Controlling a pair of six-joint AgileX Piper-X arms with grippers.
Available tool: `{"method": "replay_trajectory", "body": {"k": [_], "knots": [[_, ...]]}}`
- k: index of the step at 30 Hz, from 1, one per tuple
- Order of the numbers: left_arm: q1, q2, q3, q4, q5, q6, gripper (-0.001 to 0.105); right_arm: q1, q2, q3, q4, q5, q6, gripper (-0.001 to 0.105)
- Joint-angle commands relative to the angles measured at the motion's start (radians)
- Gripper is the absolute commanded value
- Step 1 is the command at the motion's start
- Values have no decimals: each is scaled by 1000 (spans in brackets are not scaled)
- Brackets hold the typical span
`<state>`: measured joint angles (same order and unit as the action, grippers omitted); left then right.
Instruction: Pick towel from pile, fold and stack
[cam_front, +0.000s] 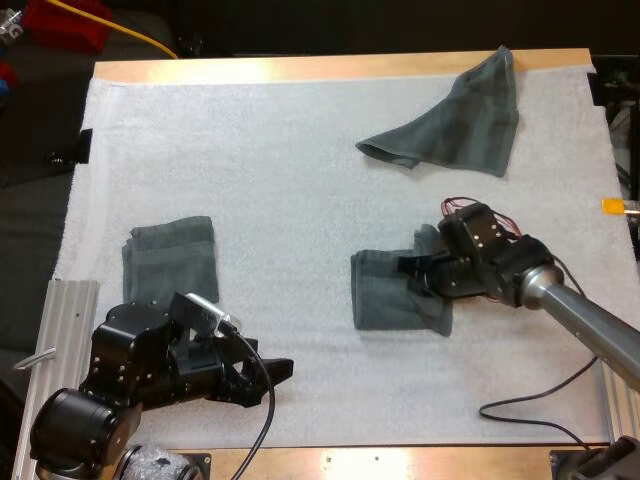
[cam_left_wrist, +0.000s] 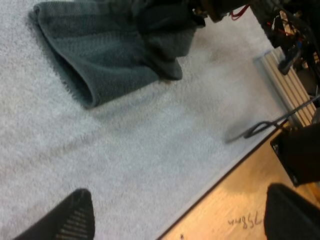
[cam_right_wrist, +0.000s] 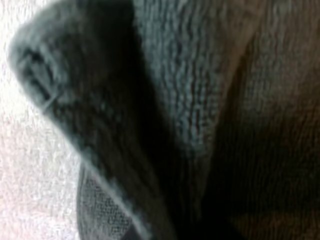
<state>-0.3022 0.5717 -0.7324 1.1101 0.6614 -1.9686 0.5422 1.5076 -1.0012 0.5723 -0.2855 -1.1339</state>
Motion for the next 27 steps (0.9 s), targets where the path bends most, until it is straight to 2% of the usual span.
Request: {"method": "replay_trajectory", "body": {"k": [1,7,18,27], "knots": [[-2,-5,-7,10,8,-4,68,1,8,-8,-19,-31,10,3],[-2,-5,-7,14,8,-2,68,26,44,-8,-76,-63,33,3],[-2,-5,-7,14,8,-2,68,61,127,-8,-146,-55,65,3],[-2,-5,-7,14,6,-2,68,61,129,-8,-150,-32,68,3]]}}
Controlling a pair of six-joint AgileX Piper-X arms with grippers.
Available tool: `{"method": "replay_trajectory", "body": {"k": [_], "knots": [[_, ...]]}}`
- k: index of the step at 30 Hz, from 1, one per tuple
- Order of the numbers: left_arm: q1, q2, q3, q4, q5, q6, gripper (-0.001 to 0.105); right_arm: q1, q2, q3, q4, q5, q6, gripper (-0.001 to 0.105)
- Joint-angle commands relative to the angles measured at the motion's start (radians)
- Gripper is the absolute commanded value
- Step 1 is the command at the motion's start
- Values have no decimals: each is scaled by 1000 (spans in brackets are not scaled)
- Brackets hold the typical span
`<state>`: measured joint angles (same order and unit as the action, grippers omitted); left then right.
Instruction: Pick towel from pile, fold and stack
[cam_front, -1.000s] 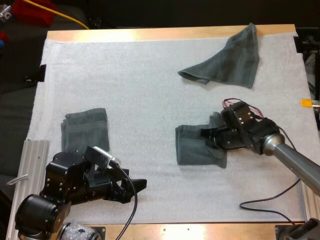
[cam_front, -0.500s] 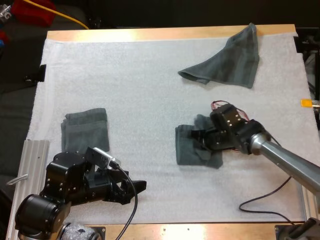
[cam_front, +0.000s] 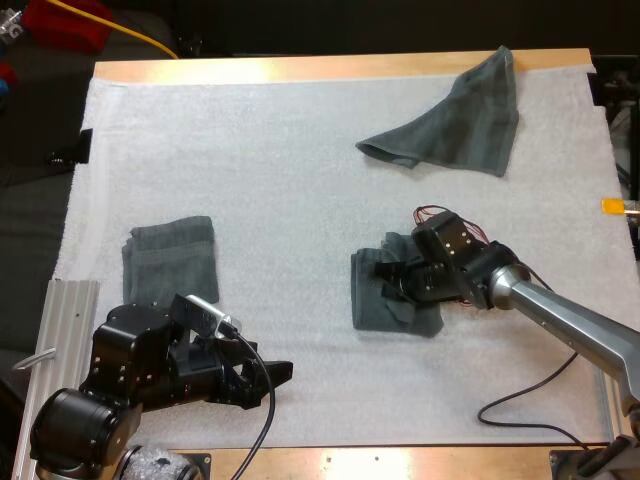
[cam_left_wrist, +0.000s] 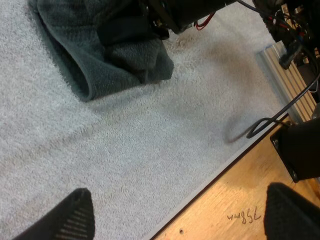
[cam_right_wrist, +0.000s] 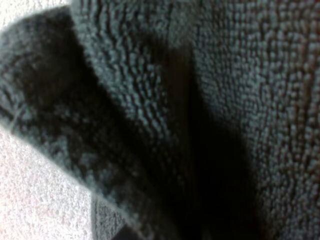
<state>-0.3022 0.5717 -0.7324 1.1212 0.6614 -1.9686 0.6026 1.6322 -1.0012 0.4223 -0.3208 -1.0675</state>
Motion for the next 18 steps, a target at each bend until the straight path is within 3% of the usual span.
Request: {"method": "replay_trajectory", "body": {"k": [1,3,5,10,12,18], "knots": [[-2,-5,-7,3,6,-2,68,0,4,-8,0,3,0,3],[-2,-5,-7,3,6,-2,68,0,4,-8,-3,-15,-6,6],[-2,-5,-7,3,6,-2,68,0,4,-8,-11,-43,-6,16],[-2,-5,-7,3,6,-2,68,0,4,-8,-64,-140,-9,51],[-2,-5,-7,3,6,-2,68,0,4,-8,-77,-170,-9,57],[-2,-5,-7,3,1,-1,68,0,-8,-11,-105,-246,-9,58]]}}
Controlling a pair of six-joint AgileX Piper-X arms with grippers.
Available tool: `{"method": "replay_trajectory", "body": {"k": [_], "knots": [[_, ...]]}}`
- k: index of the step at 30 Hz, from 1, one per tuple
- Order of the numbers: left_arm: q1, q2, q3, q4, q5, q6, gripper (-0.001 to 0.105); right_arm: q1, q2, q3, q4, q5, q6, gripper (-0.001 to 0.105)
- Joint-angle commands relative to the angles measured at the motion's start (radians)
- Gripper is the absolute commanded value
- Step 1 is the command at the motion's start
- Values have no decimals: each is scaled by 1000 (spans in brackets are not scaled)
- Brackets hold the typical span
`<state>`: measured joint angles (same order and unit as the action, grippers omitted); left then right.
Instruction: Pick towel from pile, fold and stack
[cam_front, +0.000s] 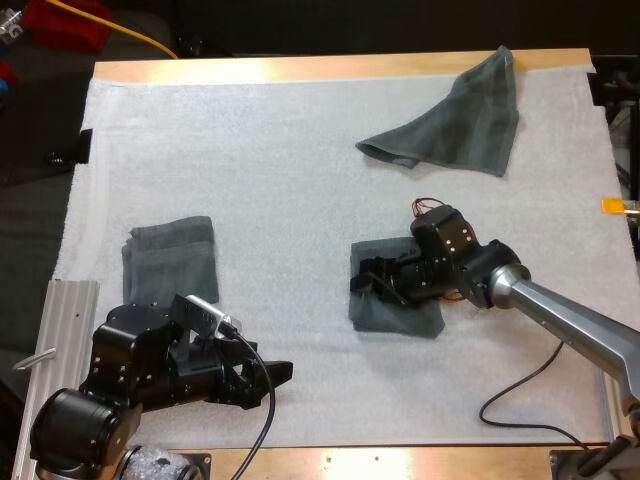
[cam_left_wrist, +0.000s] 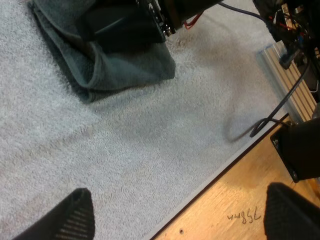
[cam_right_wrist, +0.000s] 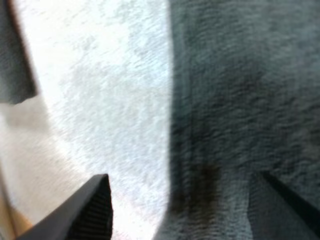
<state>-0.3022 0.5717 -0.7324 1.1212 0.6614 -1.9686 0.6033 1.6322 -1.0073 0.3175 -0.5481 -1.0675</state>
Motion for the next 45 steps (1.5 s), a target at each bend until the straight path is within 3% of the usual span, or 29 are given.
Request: {"method": "replay_trajectory", "body": {"k": [1,10,14,25,29,34,36,41,45], "knots": [[-2,-5,-7,3,1,-1,68,4,-11,-5,-6,-31,-9,58],[-2,-5,-7,3,1,6,68,74,-13,-5,-15,-38,-9,58],[-2,-5,-7,3,1,6,68,111,-13,0,-15,16,-9,58],[-2,-5,-7,3,1,6,68,119,-21,4,-11,19,-10,58],[-2,-5,-7,3,1,6,68,119,-68,4,38,135,-15,58],[-2,-5,-7,3,1,6,68,119,-161,4,122,274,-92,58],[-2,-5,-7,3,1,6,68,119,-198,4,163,291,-118,59],[-2,-5,-7,3,1,6,68,119,-295,4,289,351,-167,71],[-2,-5,-7,3,10,6,68,119,-358,4,364,377,-207,74]]}}
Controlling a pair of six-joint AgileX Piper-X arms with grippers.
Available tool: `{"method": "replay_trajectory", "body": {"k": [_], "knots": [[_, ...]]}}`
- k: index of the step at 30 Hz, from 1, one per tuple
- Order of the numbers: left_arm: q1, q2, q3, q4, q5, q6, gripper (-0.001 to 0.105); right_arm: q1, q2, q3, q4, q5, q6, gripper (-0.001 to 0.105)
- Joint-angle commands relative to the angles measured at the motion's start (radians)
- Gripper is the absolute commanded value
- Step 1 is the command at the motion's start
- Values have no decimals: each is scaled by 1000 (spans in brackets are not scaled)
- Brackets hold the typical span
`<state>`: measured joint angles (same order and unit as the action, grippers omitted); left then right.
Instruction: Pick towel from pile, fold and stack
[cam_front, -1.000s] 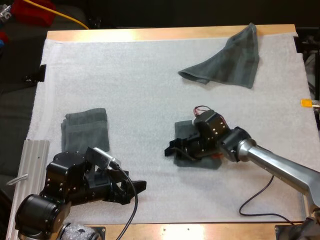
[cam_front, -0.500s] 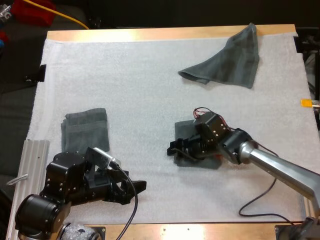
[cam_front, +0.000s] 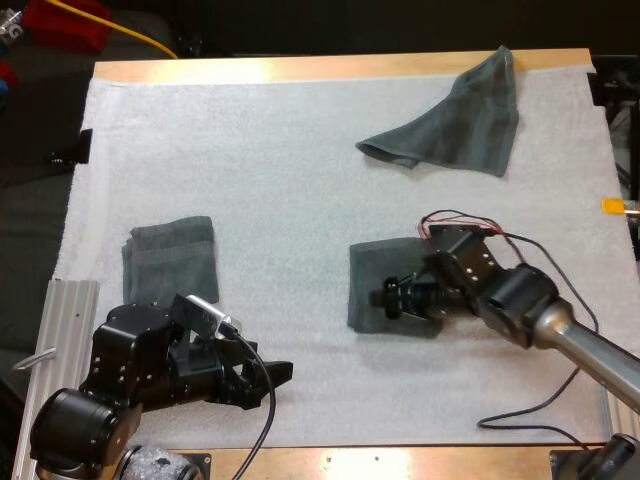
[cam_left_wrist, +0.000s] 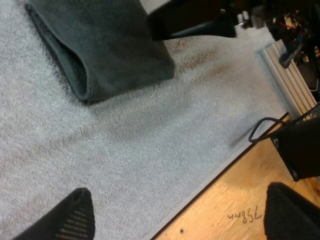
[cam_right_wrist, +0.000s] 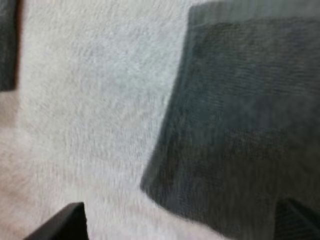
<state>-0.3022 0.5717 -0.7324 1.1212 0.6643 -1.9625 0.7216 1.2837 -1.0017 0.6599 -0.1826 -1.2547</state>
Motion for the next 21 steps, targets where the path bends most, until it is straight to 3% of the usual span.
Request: {"method": "replay_trajectory", "body": {"k": [1,14,21], "knots": [[-2,-5,-7,3,7,0,69,1,-32,-1,45,24,-35,74],[-2,-5,-7,-1,5,0,70,2,-276,-1,221,52,-81,74],[-2,0,-7,-68,2,-18,70,2,-364,-1,243,52,-81,74]]}}
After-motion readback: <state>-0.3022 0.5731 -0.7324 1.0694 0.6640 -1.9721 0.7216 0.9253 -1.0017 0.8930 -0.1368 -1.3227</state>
